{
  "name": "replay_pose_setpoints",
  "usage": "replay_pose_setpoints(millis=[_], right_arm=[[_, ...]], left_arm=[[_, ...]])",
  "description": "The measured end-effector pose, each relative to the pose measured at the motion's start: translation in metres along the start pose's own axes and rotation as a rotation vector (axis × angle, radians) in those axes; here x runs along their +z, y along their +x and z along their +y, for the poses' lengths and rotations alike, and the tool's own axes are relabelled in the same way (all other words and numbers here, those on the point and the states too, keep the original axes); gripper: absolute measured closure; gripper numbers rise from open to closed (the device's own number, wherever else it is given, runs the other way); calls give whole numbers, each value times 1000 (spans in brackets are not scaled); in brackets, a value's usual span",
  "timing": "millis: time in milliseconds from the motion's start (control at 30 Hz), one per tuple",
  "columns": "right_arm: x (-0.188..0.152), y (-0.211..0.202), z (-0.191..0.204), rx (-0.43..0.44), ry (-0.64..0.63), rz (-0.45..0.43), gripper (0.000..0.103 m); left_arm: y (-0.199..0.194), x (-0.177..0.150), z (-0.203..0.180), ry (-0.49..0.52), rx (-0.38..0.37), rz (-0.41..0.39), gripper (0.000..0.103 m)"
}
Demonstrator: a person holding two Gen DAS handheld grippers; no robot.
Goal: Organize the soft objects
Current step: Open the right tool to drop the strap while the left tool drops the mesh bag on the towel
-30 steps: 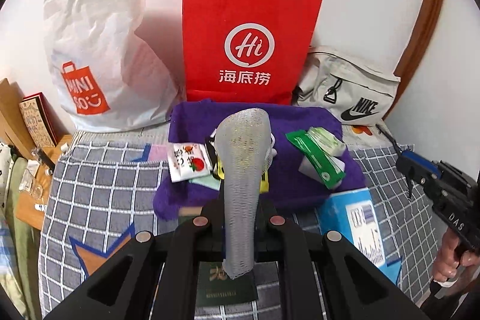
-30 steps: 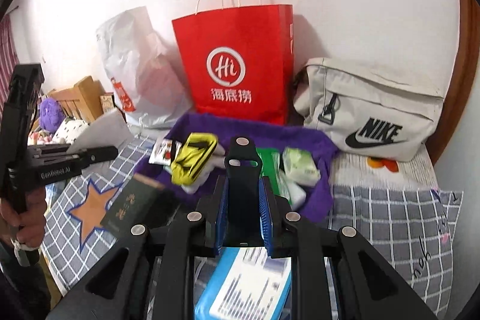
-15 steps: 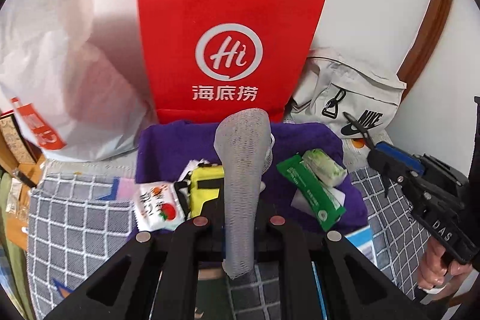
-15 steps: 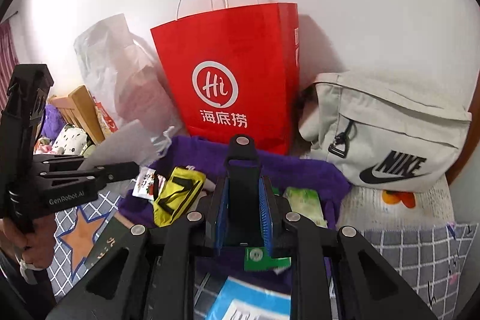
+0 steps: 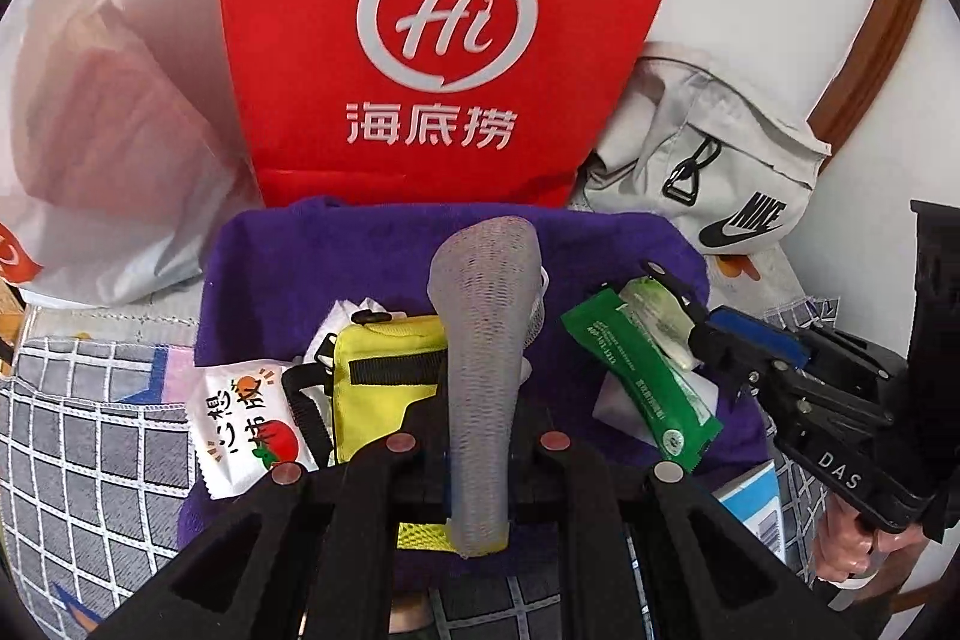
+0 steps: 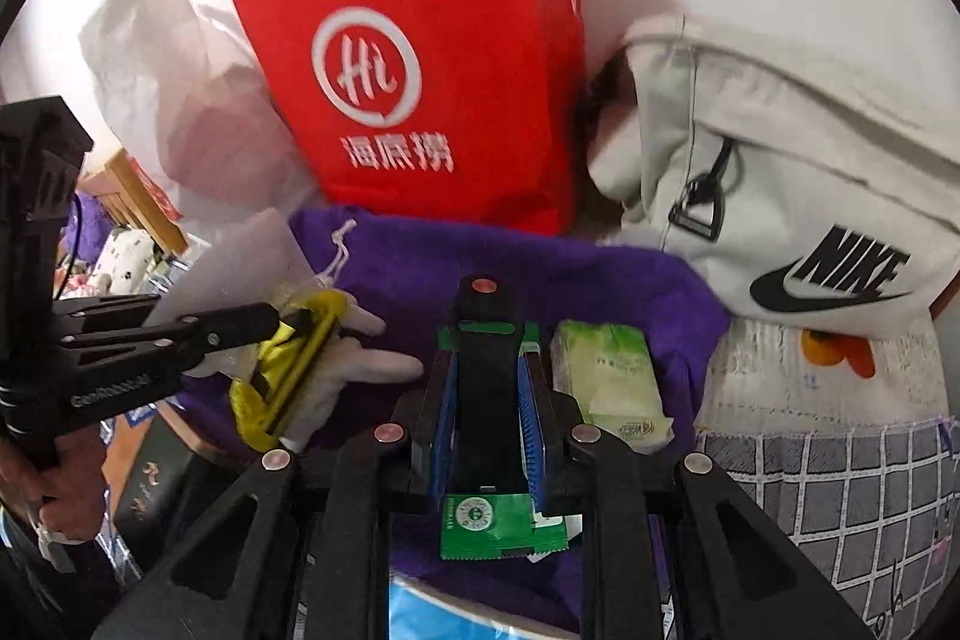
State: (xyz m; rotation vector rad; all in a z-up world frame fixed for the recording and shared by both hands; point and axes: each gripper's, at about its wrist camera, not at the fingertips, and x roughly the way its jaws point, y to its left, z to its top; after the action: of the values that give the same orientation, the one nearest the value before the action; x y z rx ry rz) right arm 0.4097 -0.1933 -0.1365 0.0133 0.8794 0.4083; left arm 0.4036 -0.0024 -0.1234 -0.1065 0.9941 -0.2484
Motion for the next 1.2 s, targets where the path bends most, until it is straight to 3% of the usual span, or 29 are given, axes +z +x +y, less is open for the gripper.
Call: replay_pose_setpoints(millis=[567,733,867,1033,1200], right_arm=[[-7,39,-3,2,16,65,82],[-7,39,-3,-9,11,55,81],[-7,37,-3,-2,12,50,80],[-9,34,-3,5,13,50,63],[-7,23,-1,8,13,24,57]], left_arm=[[19,1,4,-10,-46,27,93],[20,1,6,-25,-55,20,68],[20,2,9,-27,-56,23,63],[17,3,9,-19,-39,29,39],[14,2,8,-8,-4,26,32]])
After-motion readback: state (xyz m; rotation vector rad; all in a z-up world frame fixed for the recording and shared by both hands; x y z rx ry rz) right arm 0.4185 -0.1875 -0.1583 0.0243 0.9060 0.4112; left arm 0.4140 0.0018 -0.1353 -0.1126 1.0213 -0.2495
